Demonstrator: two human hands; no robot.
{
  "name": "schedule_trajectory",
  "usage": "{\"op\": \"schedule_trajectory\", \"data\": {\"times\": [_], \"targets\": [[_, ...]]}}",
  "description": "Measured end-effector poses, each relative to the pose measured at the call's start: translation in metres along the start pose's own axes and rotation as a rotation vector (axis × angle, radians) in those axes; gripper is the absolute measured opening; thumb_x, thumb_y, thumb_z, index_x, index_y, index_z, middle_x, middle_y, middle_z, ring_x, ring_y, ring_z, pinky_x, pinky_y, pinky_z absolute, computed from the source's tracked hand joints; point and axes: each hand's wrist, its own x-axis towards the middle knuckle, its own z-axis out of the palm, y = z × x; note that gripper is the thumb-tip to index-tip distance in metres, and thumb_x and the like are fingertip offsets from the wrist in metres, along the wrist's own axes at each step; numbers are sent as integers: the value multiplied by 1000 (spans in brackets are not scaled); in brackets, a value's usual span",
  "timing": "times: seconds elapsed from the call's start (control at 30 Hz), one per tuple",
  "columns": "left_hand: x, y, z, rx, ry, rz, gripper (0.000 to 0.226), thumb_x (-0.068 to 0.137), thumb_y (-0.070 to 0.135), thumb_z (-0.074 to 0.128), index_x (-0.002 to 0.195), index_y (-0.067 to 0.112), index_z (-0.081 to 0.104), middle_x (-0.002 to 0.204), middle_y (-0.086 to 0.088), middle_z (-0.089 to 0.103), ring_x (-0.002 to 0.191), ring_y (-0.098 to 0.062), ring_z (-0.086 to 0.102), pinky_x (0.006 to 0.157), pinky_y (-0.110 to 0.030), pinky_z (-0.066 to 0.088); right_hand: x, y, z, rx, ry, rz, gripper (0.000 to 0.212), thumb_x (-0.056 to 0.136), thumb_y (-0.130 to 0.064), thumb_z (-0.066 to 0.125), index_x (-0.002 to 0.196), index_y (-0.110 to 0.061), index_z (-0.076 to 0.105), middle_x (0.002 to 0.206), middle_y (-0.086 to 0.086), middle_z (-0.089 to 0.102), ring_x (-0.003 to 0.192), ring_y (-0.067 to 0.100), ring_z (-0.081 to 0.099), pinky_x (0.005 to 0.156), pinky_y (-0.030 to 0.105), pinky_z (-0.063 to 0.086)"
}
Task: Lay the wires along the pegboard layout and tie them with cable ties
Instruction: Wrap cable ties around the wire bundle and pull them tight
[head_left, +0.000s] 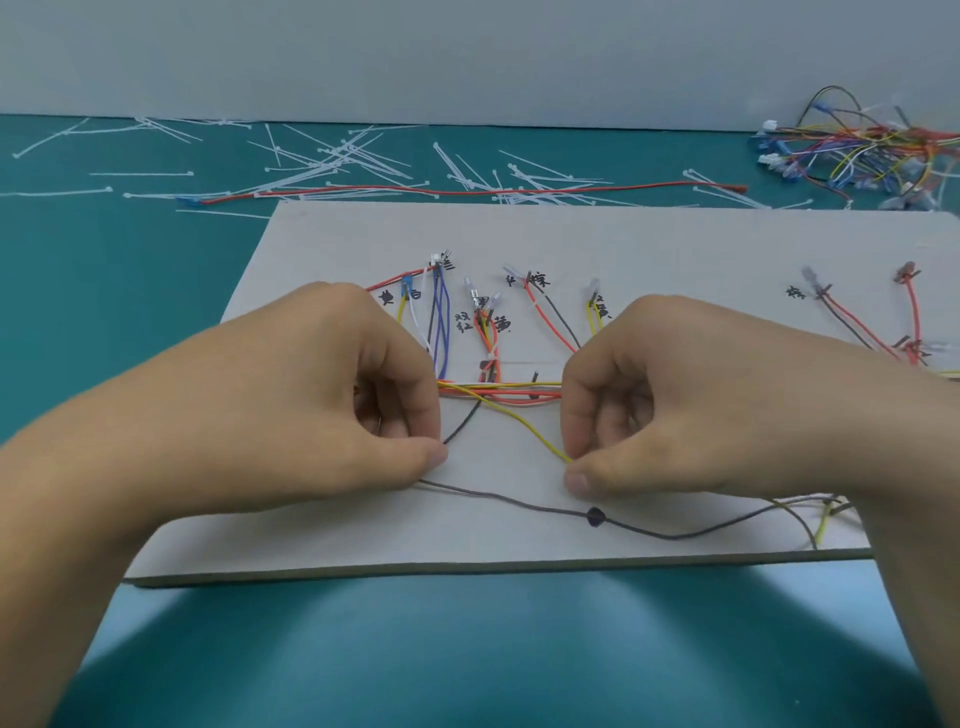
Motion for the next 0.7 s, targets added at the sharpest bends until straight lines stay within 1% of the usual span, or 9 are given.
{"op": "schedule_trajectory", "data": {"times": [0.1,0.2,0.23,0.33,0.4,0.53,0.57,0.63,0.7], "targets": [[0,-1,1,-20,46,34,16,71,50,72,79,38,76,66,13,70,66,-13,66,62,-29,53,-1,0,1,-10,-3,8,11,75,-34,81,83,-31,73,65,-11,72,47,2,58,46,16,46],[3,1,5,-32,151,82,13,75,46,73,82,35,75,72,11,68,72,-16,64,66,-36,55,-3,-3,2,20,-67,-39,9,77,-32,80,83,-31,74,65,-14,72,50,2,60,48,14,46],[4,2,8,-41,172,99,10,76,44,73,83,36,76,73,11,66,74,-17,63,67,-35,54,-3,-4,3,27,-86,-62,8,78,-31,80,83,-31,74,66,-14,72,51,1,60,48,14,46],[7,5,15,-47,137,124,9,78,38,73,82,37,80,78,10,61,78,-15,60,71,-28,49,-4,-7,7,25,-117,-120,7,79,-32,78,85,-34,75,68,-15,70,54,2,61,49,18,47],[9,6,18,-21,110,118,10,77,39,71,80,36,80,79,9,60,78,-14,60,71,-27,48,-3,-8,9,34,-136,-148,6,80,-31,79,85,-33,76,66,-15,68,54,2,59,49,16,45],[11,6,20,3,143,108,12,76,41,72,73,33,79,80,9,61,77,-13,60,71,-28,44,-3,-10,12,54,-155,-154,3,82,-31,80,82,-30,77,61,-15,65,53,2,58,48,13,40],[12,6,20,9,160,106,12,76,42,72,72,33,78,81,10,61,78,-13,60,73,-29,43,-3,-11,12,61,-155,-150,4,83,-32,78,82,-29,77,61,-14,65,53,2,58,49,14,41],[13,6,22,23,204,97,13,75,45,73,69,34,76,83,12,61,82,-10,59,77,-32,40,-2,-12,11,71,-144,-154,13,88,-35,73,79,-25,76,59,-9,65,51,2,56,50,21,44],[15,6,23,14,245,93,15,75,46,73,67,33,74,83,13,61,86,-8,58,79,-34,40,0,-13,11,116,-111,-132,20,93,-31,66,78,-20,73,59,-5,66,50,4,56,53,28,50]]}}
